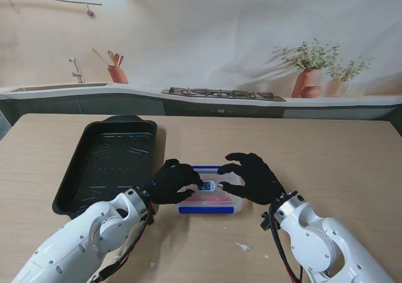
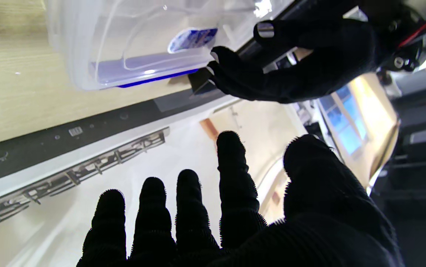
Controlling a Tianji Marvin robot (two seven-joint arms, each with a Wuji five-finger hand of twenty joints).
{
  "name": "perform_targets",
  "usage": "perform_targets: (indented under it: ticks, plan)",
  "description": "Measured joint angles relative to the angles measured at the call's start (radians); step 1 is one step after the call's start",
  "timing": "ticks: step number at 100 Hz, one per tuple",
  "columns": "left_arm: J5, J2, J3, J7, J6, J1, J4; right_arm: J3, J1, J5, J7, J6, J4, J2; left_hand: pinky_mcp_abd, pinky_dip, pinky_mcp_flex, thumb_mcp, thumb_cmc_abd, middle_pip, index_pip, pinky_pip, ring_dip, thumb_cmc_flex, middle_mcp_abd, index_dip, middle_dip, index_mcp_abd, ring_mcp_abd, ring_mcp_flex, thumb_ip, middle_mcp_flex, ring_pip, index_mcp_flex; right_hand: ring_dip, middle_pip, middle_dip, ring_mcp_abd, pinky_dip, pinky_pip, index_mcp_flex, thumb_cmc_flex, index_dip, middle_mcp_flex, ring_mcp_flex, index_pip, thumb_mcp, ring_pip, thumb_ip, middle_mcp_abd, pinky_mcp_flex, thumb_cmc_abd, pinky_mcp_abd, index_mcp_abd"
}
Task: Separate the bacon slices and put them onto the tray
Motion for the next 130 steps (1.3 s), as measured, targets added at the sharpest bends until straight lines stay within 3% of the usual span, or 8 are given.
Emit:
perform_targets:
  ticks: [17,28,37,62,88,130]
  plan:
    - [0.011,0.002,0.011,-0.024,0.011,-0.007,0.006,-0.011,-0.019,-0.003,0.035,0.004,-0.007,0.011,0.0,-0.001,0.0,0.001,-0.001,0.001,0.003,0.0,0.0,0.013,0.0,0.002,0.0,-0.002,0.0,0.011,-0.003,0.01,0.005,0.009,0.0,0.0,0.0,-0.004,0.0,0.0,0.046,0.011,0.0,0.0,0.0,-0.003,0.003,0.0,0.0,-0.003,-0.001,0.0,0.0,-0.004]
    - [0.025,0.006,0.01,-0.035,0.018,-0.006,0.002,-0.015,-0.018,-0.007,0.113,0.003,-0.009,0.02,0.0,-0.001,0.0,0.0,-0.011,0.001,-0.002,0.0,0.0,0.013,0.0,0.004,0.0,-0.003,0.0,0.014,-0.004,0.012,0.005,0.002,0.0,0.004,0.0,-0.014,0.0,0.0,0.131,0.011,0.0,0.011,0.0,-0.003,0.03,0.0,0.0,-0.025,-0.005,0.0,-0.011,0.041]
    - [0.031,0.008,0.007,-0.04,0.021,-0.003,-0.004,-0.024,-0.013,-0.019,0.13,-0.004,-0.009,0.029,0.0,-0.001,0.0,0.0,-0.011,0.001,-0.005,0.0,0.0,0.013,0.0,0.004,0.0,-0.009,0.0,0.014,-0.004,0.018,0.005,0.002,0.0,0.012,0.001,-0.015,0.0,0.0,0.189,0.011,0.0,0.022,0.0,-0.01,0.045,0.0,0.0,-0.037,-0.014,0.0,-0.013,0.078]
    - [0.038,0.012,0.004,-0.053,0.023,-0.002,-0.011,-0.061,0.024,0.004,0.228,0.006,-0.007,0.046,0.0,-0.002,0.0,0.007,-0.011,-0.001,-0.027,-0.012,0.0,0.013,0.0,0.003,0.0,-0.012,-0.009,0.015,-0.004,0.018,0.005,0.001,-0.006,0.012,0.001,-0.026,0.0,-0.004,0.199,0.011,-0.011,0.022,-0.012,-0.011,0.045,-0.001,0.0,-0.039,-0.029,0.0,-0.025,0.109]
    - [0.036,0.014,0.008,-0.061,0.024,-0.006,-0.013,-0.083,0.047,0.028,0.259,0.018,0.006,0.051,0.0,-0.004,0.0,0.01,-0.011,-0.002,-0.027,-0.024,0.0,0.013,0.0,0.003,0.0,-0.012,-0.01,0.015,-0.004,0.018,0.005,0.0,-0.009,0.011,0.001,-0.026,0.0,-0.012,0.212,0.01,-0.013,0.022,-0.012,-0.014,0.045,-0.011,0.0,-0.043,-0.04,0.0,-0.026,0.119]
    - [0.03,0.015,0.014,-0.068,0.025,-0.013,-0.011,-0.1,0.065,-0.006,0.267,0.034,0.024,0.055,0.0,-0.011,0.0,0.028,-0.011,-0.002,-0.027,-0.025,0.0,0.012,-0.001,0.003,0.0,-0.012,-0.01,0.015,-0.004,0.018,0.005,0.0,-0.01,0.006,0.001,-0.027,0.0,-0.012,0.21,0.009,-0.022,0.021,-0.012,-0.017,0.045,-0.022,0.0,-0.05,-0.04,0.0,-0.026,0.108]
